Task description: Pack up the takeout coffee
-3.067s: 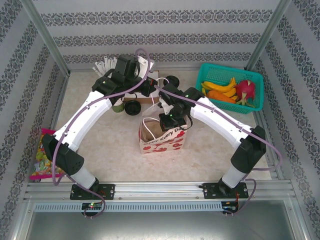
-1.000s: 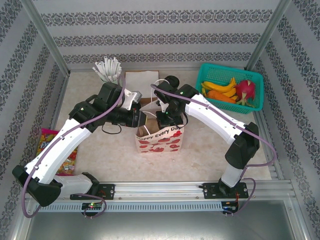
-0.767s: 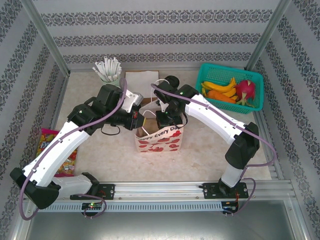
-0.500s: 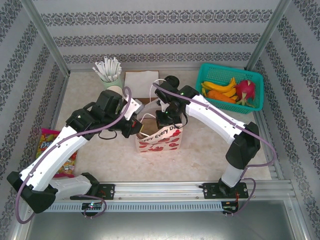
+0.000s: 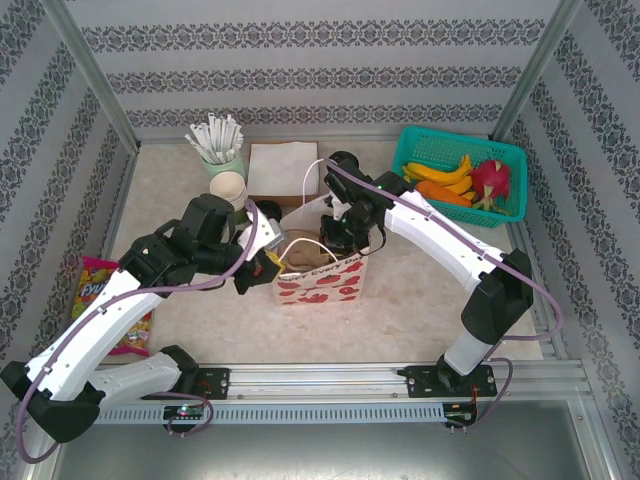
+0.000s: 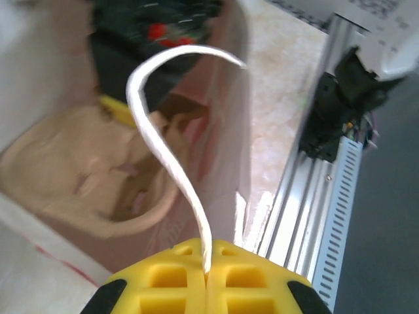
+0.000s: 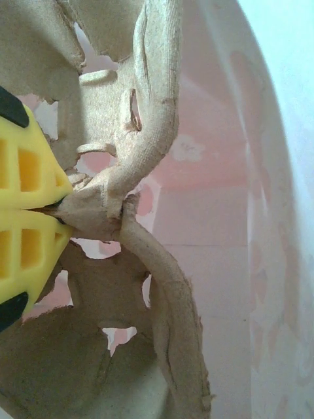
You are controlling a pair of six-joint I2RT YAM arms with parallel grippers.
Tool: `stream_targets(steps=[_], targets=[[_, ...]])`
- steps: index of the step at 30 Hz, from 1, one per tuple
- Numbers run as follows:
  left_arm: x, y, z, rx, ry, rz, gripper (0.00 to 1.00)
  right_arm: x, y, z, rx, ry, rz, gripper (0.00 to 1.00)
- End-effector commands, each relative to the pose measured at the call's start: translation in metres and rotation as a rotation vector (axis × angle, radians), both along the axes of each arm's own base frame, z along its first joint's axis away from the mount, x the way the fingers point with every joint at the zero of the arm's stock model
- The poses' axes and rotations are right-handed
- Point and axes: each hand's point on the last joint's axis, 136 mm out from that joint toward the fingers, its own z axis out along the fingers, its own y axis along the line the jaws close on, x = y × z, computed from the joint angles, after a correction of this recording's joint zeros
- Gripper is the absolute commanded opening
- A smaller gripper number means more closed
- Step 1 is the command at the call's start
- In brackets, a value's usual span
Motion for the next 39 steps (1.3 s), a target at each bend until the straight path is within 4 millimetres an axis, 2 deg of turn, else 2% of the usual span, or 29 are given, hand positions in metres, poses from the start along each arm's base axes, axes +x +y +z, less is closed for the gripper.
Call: stream_targets(steps=[1,3,6,8,9,11,13,14,15,17,18,21,23,25,27,29,31,34,39], targets=[[-0.031,-0.018,0.017,-0.061,-0.176,-0.261,0.07,0.003,-0.002,-0.01,-0.029,0.041,-0.034,0.0],[-0.033,-0.021,0.024,-0.072,-0.285,-0.311,0.06,0.002,-0.005,-0.013,-0.068,0.042,-0.03,0.0],[-0.028,-0.03,0.034,-0.09,-0.351,-0.35,0.09,0.001,-0.004,-0.014,-0.099,0.032,-0.017,0.0],[-0.018,-0.037,0.039,-0.086,-0.349,-0.326,0.23,0.002,-0.003,-0.015,-0.115,0.009,-0.016,0.0],[-0.01,-0.039,0.041,-0.074,-0.338,-0.295,0.27,0.001,-0.004,-0.015,-0.125,-0.006,-0.014,0.0],[0.004,-0.041,0.04,-0.037,-0.32,-0.239,0.24,0.003,-0.006,-0.017,-0.156,-0.041,-0.004,0.0],[0.004,-0.041,0.042,-0.035,-0.306,-0.243,0.22,0.005,-0.009,-0.02,-0.191,-0.07,0.011,0.0],[0.0,-0.041,0.045,-0.051,-0.312,-0.262,0.27,0.006,-0.009,-0.021,-0.2,-0.085,0.023,0.0],[-0.004,-0.042,0.05,-0.079,-0.325,-0.271,0.36,0.006,-0.01,-0.024,-0.215,-0.096,0.031,0.0],[-0.009,-0.04,0.064,-0.14,-0.361,-0.279,0.43,0.007,-0.011,-0.026,-0.237,-0.125,0.058,0.0],[-0.01,-0.037,0.073,-0.176,-0.376,-0.273,0.5,0.008,-0.012,-0.026,-0.25,-0.143,0.07,0.0],[-0.003,-0.026,0.1,-0.262,-0.425,-0.2,0.66,0.01,-0.013,-0.028,-0.268,-0.174,0.1,0.0],[0.009,-0.017,0.112,-0.288,-0.446,-0.116,0.78,0.009,-0.013,-0.031,-0.279,-0.186,0.123,0.0],[0.034,-0.006,0.118,-0.279,-0.446,0.025,0.88,0.009,-0.014,-0.033,-0.292,-0.195,0.144,0.0],[0.067,0.01,0.12,-0.255,-0.43,0.217,0.93,0.009,-0.014,-0.034,-0.296,-0.199,0.157,0.0],[0.105,0.036,0.122,-0.23,-0.384,0.448,0.96,0.009,-0.013,-0.035,-0.293,-0.202,0.168,0.0],[0.132,0.054,0.118,-0.212,-0.324,0.589,0.97,0.009,-0.013,-0.035,-0.292,-0.204,0.178,0.0],[0.151,0.054,0.111,-0.214,-0.257,0.609,0.97,0.009,-0.011,-0.036,-0.285,-0.207,0.192,0.0],[0.177,0.037,0.096,-0.182,-0.189,0.578,0.92,0.011,-0.007,-0.038,-0.274,-0.21,0.201,0.0]])
